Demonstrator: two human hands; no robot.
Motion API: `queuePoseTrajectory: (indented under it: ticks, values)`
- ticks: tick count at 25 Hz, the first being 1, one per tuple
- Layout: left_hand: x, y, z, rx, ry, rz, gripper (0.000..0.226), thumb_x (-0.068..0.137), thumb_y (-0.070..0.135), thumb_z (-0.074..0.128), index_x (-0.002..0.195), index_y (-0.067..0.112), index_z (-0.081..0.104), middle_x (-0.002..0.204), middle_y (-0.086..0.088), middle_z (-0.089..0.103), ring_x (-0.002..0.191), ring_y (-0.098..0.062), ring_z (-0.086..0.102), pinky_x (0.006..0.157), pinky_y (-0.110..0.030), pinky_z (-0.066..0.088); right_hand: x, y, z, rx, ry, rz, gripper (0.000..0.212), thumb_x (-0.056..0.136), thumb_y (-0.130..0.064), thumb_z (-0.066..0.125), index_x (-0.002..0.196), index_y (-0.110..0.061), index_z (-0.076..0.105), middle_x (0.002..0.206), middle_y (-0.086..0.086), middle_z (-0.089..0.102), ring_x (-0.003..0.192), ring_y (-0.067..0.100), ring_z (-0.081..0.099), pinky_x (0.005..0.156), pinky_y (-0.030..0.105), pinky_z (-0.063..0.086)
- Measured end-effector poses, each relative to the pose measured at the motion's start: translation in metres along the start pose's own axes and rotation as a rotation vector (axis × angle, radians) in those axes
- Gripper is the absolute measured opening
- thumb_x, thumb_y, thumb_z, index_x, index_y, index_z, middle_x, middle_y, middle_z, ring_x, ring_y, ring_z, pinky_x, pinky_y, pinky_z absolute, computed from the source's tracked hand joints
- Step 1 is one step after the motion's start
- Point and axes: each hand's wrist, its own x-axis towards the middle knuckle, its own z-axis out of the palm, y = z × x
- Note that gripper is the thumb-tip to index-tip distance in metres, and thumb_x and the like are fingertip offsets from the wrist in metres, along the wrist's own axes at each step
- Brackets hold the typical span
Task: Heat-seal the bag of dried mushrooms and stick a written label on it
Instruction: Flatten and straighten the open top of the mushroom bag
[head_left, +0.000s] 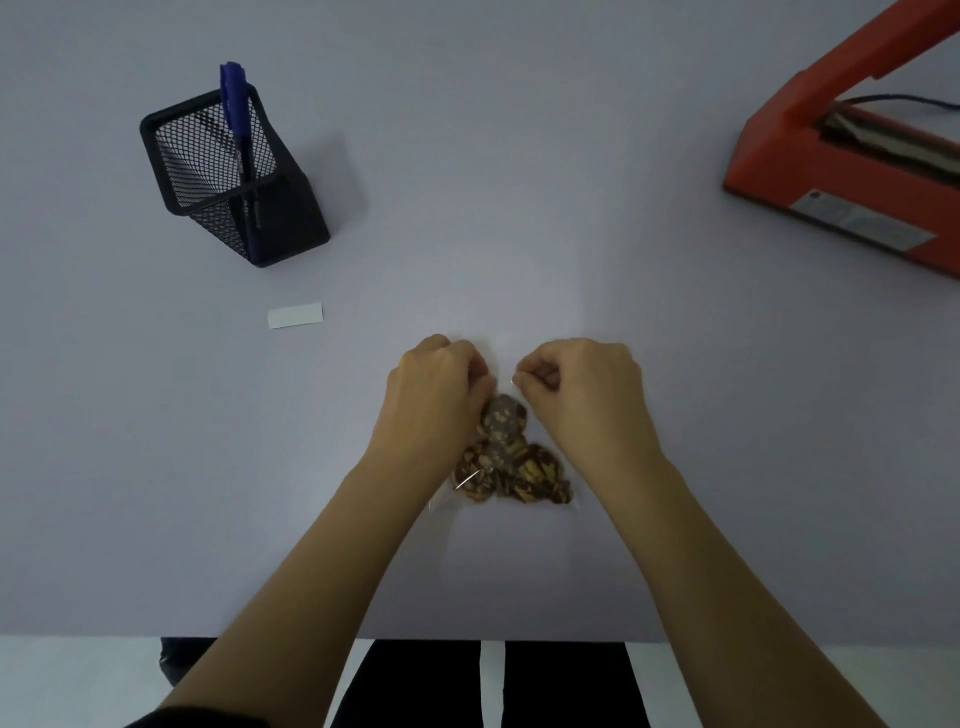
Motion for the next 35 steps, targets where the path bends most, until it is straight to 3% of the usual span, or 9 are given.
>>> queuePoseTrajectory:
  ticks: [5,9,12,14,18,21,27,30,35]
  values:
    - [-0.005,-0.007,-0.003,-0.001,0.026,-0.02,0.012,0.085,0.014,0.062,0.084,0.005,0.069,0.085,-0.011,0.064,0.077,-0.027,0.059,0.072,-0.038,0.049,-0.003,0.003,-0.004,-0.017,-0.011,0.018,0.012,0.086,-0.015,0.064,0.091,-0.011,0.073,0.085,0.004,0.073,0.077,0.017,0.066,0.071,0.025,0.052]
    - [-0.007,-0.023,0.003,-0.013,0.05,0.178,0.009,0.083,0.01,0.064,0.088,0.007,0.07,0.088,-0.009,0.064,0.079,-0.026,0.059,0.068,-0.031,0.046,-0.006,0.011,0.001,-0.009,-0.018,-0.114,0.011,0.086,-0.011,0.063,0.092,-0.012,0.072,0.085,0.002,0.067,0.076,0.017,0.062,0.068,0.023,0.05]
    - [-0.008,-0.036,0.007,0.03,0.071,0.333,0.019,0.085,0.02,0.056,0.095,0.018,0.073,0.093,0.0,0.067,0.084,-0.022,0.055,0.068,-0.03,0.04,-0.01,0.018,0.004,0.01,-0.046,-0.171,0.015,0.085,-0.008,0.063,0.096,-0.011,0.074,0.083,0.002,0.062,0.074,0.01,0.053,0.065,0.007,0.035]
    - [-0.008,-0.04,0.005,0.075,0.077,0.352,0.026,0.087,0.029,0.049,0.099,0.026,0.072,0.096,0.007,0.068,0.085,-0.018,0.051,0.067,-0.033,0.037,-0.01,0.021,0.004,-0.014,-0.047,-0.173,0.018,0.085,-0.009,0.064,0.1,-0.012,0.073,0.082,0.002,0.061,0.072,0.008,0.049,0.062,0.006,0.029]
    - [-0.01,-0.039,0.0,0.156,0.074,0.323,0.033,0.085,0.04,0.045,0.104,0.029,0.071,0.097,0.007,0.066,0.086,-0.02,0.052,0.068,-0.033,0.034,-0.009,0.018,-0.002,-0.053,-0.046,-0.136,0.023,0.085,-0.02,0.062,0.105,-0.018,0.071,0.079,0.001,0.06,0.071,0.012,0.052,0.06,0.016,0.035]
    - [-0.005,-0.027,0.0,0.113,0.076,0.24,0.031,0.082,0.042,0.051,0.095,0.027,0.075,0.089,0.005,0.067,0.084,-0.022,0.054,0.068,-0.033,0.039,-0.003,0.01,-0.006,-0.073,-0.067,-0.093,0.024,0.084,-0.037,0.063,0.093,-0.018,0.075,0.078,0.002,0.068,0.071,0.015,0.061,0.063,0.024,0.043]
    - [-0.001,-0.003,0.003,-0.005,0.049,0.029,0.012,0.083,0.016,0.065,0.089,0.014,0.074,0.085,-0.005,0.068,0.083,-0.023,0.06,0.073,-0.032,0.048,0.004,0.003,0.0,-0.031,-0.03,0.01,0.013,0.079,-0.026,0.072,0.078,-0.013,0.072,0.075,0.0,0.071,0.07,0.016,0.064,0.07,0.032,0.055]
    - [0.0,0.005,0.002,-0.016,0.036,-0.068,0.015,0.085,0.014,0.058,0.09,0.013,0.072,0.089,-0.003,0.071,0.083,-0.019,0.063,0.076,-0.029,0.05,0.001,-0.005,0.003,-0.019,-0.018,0.039,0.008,0.081,-0.02,0.066,0.08,-0.014,0.071,0.074,-0.001,0.071,0.07,0.013,0.064,0.07,0.03,0.055]
    - [-0.001,0.008,-0.002,-0.052,0.004,-0.115,0.015,0.085,0.016,0.059,0.089,0.011,0.072,0.088,-0.003,0.072,0.084,-0.019,0.064,0.08,-0.034,0.053,0.004,-0.004,0.002,0.032,-0.053,0.093,0.014,0.078,-0.031,0.072,0.081,-0.017,0.072,0.072,-0.005,0.071,0.067,0.008,0.064,0.07,0.025,0.055]
